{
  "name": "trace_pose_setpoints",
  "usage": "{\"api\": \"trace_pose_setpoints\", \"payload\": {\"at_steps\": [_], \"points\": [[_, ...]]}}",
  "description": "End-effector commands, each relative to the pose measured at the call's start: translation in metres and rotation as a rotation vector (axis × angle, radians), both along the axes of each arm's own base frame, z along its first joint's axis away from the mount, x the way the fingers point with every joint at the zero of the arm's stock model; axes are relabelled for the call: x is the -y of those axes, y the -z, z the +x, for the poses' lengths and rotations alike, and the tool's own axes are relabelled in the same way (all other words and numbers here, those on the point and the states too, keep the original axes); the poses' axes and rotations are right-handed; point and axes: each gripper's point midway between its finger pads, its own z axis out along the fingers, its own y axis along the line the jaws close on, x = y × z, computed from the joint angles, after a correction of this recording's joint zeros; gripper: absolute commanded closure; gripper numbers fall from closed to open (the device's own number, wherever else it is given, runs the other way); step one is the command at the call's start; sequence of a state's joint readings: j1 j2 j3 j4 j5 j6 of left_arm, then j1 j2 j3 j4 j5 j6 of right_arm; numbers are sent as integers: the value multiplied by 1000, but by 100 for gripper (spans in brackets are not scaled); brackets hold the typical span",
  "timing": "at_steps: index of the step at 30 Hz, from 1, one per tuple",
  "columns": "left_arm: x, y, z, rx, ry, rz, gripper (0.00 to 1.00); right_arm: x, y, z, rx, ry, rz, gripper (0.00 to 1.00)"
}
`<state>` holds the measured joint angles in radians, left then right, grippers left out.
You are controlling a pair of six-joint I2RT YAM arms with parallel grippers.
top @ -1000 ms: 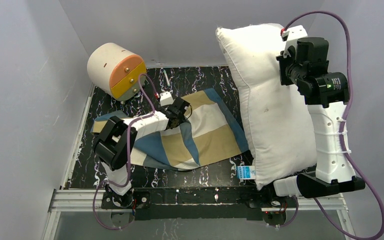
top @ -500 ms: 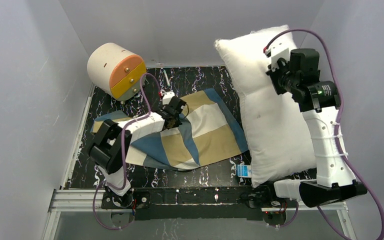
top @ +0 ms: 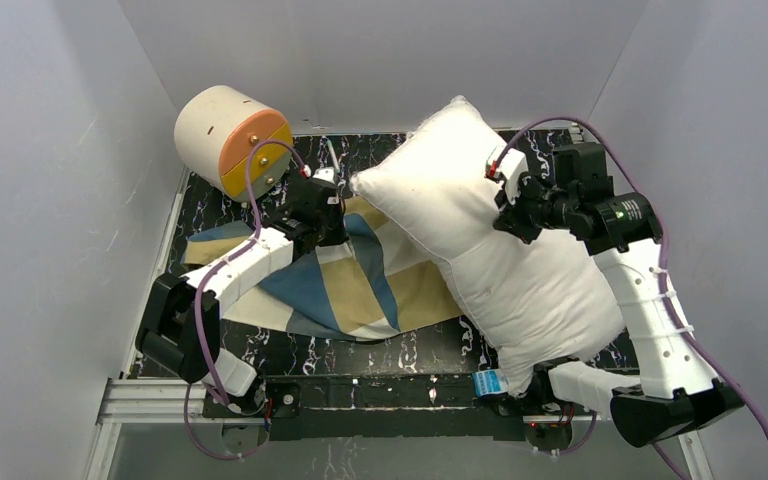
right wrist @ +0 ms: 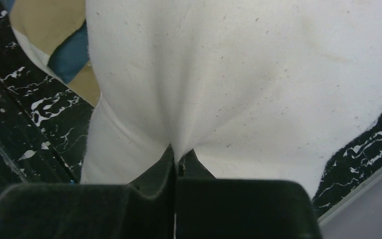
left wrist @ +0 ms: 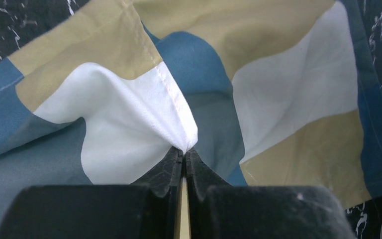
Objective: Put the pillow into the pillowcase
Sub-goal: Place the pillow at the center of the board.
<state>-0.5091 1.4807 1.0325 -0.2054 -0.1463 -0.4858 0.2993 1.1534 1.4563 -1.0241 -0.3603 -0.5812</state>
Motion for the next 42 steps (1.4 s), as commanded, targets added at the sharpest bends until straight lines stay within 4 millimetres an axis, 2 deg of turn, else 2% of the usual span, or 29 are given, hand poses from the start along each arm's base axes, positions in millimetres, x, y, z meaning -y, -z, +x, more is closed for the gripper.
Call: {"api": "trace_pose_setpoints", "payload": {"at_steps": [1,4,8,10,13,16,18,20,23,25,27,29,30,32,33,34,36,42], "points": [[4,-1,-18,-30,56,-29,100,-20,1,-55,-129,-115,121,99],[0,-8,-15,-25,35,-24,100,-25,26,-77,-301,-103,135,99],[-24,-14,-3,-47,-31,17,100,-24,59,-96,-444,-70,58,99],[-27,-20,1,-44,-33,15,100,-25,66,-97,-438,-61,17,99],[-23,-29,-1,-30,-6,-13,100,-32,68,-98,-414,-76,-36,99],[-17,-31,-6,-30,21,-45,100,-47,58,-94,-363,-98,-37,68],[-14,-31,-11,-33,43,-63,100,-61,36,-72,-300,-5,44,55],[-14,-31,-14,-29,51,-71,100,-73,5,-42,-244,133,148,43],[-16,-24,-19,-33,51,-68,100,-98,-38,-13,-212,180,269,27],[-11,-21,-24,-45,74,-94,100,-110,-54,6,-169,227,365,21],[-8,-20,-27,-49,86,-117,100,-115,-61,23,-111,278,440,14],[-6,-19,-30,-50,92,-133,100,-113,-59,41,-65,349,458,3],[-6,-19,-31,-52,93,-137,100,-113,-58,51,-53,379,456,2],[-6,-17,-34,-54,98,-143,100,-115,-52,70,-46,420,428,1],[-6,-16,-36,-58,98,-142,100,-121,-42,81,-67,430,402,1],[-7,-15,-37,-59,100,-141,100,-124,-42,87,-69,440,402,1],[-8,-12,-39,-66,100,-138,100,-135,-23,107,-123,454,380,1],[-5,-8,-44,-76,103,-162,100,-148,17,159,-293,489,376,2]]}}
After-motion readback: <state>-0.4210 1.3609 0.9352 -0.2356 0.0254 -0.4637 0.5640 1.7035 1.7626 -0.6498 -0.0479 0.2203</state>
